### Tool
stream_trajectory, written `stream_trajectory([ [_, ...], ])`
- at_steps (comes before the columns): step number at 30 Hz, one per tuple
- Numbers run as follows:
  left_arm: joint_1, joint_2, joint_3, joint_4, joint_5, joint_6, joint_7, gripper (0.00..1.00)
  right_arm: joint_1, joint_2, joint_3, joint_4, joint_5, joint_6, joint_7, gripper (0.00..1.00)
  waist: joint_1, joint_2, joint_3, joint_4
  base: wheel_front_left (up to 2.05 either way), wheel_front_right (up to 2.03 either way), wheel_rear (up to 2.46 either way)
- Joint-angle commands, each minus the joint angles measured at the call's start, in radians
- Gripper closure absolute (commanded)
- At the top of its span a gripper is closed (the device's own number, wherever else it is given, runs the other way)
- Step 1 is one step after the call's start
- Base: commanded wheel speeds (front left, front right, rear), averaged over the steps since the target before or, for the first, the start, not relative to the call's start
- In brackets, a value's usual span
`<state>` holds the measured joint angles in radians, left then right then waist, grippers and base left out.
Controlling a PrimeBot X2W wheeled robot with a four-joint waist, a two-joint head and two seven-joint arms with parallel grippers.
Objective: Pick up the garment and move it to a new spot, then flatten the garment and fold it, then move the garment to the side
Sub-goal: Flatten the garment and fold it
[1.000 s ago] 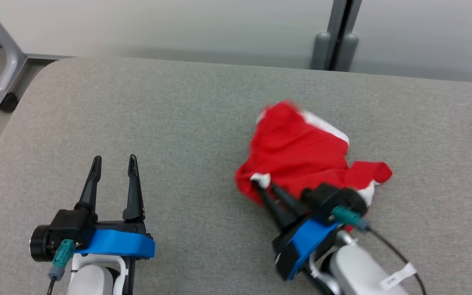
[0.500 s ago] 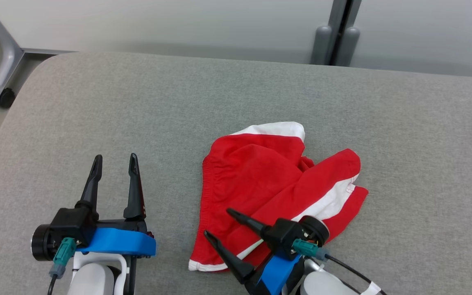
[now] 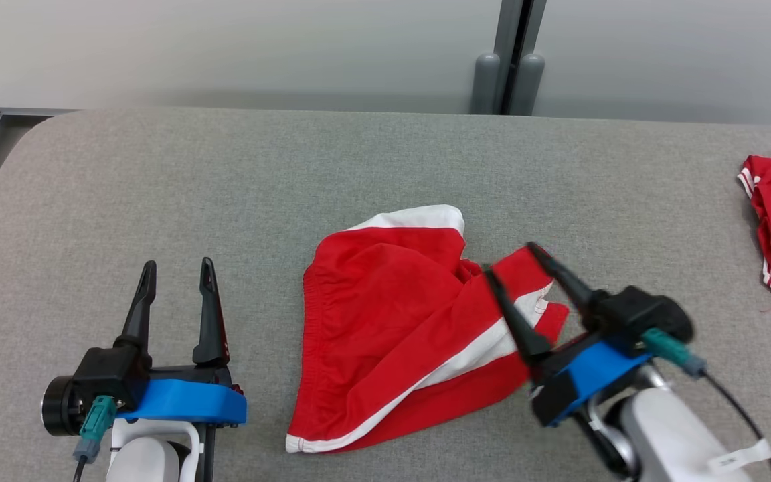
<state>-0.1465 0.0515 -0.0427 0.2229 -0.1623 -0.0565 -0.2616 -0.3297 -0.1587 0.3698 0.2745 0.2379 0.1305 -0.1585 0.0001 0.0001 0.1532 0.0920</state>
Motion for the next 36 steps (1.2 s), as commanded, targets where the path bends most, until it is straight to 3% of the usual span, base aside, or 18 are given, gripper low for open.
stream_trajectory([
  [1, 0.004, -0.001, 0.004, -0.004, 0.006, -0.004, -0.005, 0.0, 0.02, -0.014, -0.025, -0.013, -0.005, 0.001, 0.008, 0.0, -0.0001, -0.0001, 0.0, -0.001, 0.0, 0.0, 0.0],
  [8, -0.007, -0.001, -0.005, -0.005, 0.01, -0.009, -0.005, 0.0, 0.067, -0.061, -0.125, -0.02, -0.02, 0.001, 0.043, 0.0, -0.0001, -0.0001, 0.011, 0.009, 0.0, 0.0, 0.0],
  [14, -0.013, -0.001, -0.013, -0.008, 0.009, -0.009, -0.005, 0.0, 0.061, -0.073, -0.139, 0.031, -0.027, 0.001, 0.061, 0.0, -0.0001, -0.0001, 0.028, 0.024, 0.0, 0.0, 0.0],
  [32, -0.042, -0.002, -0.049, -0.01, -0.013, 0.013, -0.005, 0.0, -0.076, -0.071, -0.084, 0.395, -0.023, 0.001, 0.04, 0.0, -0.0001, -0.0001, 0.084, 0.084, 0.0, 0.0, 0.0],
  [33, -0.039, -0.002, -0.048, -0.01, -0.014, 0.015, -0.005, 0.0, -0.073, -0.068, -0.074, 0.411, -0.015, 0.001, 0.041, 0.52, -0.0001, -0.0001, 0.083, 0.082, 0.0, 0.0, 0.0],
  [34, -0.036, -0.002, -0.046, -0.009, -0.016, 0.014, -0.005, 0.0, -0.072, -0.065, -0.066, 0.422, -0.007, 0.001, 0.036, 0.71, -0.0001, -0.0001, 0.082, 0.079, 0.0, 0.0, 0.0],
  [35, -0.033, -0.002, -0.045, -0.008, -0.018, 0.016, -0.005, 0.0, -0.074, -0.065, -0.06, 0.428, -0.001, 0.001, 0.031, 1.0, -0.0001, -0.0001, 0.08, 0.075, 0.0, 0.0, 0.0],
  [36, -0.03, -0.002, -0.043, -0.007, -0.02, 0.017, -0.005, 0.0, -0.078, -0.065, -0.058, 0.433, 0.004, 0.001, 0.019, 1.0, -0.0001, -0.0001, 0.076, 0.069, 0.0, 0.0, 0.0],
])
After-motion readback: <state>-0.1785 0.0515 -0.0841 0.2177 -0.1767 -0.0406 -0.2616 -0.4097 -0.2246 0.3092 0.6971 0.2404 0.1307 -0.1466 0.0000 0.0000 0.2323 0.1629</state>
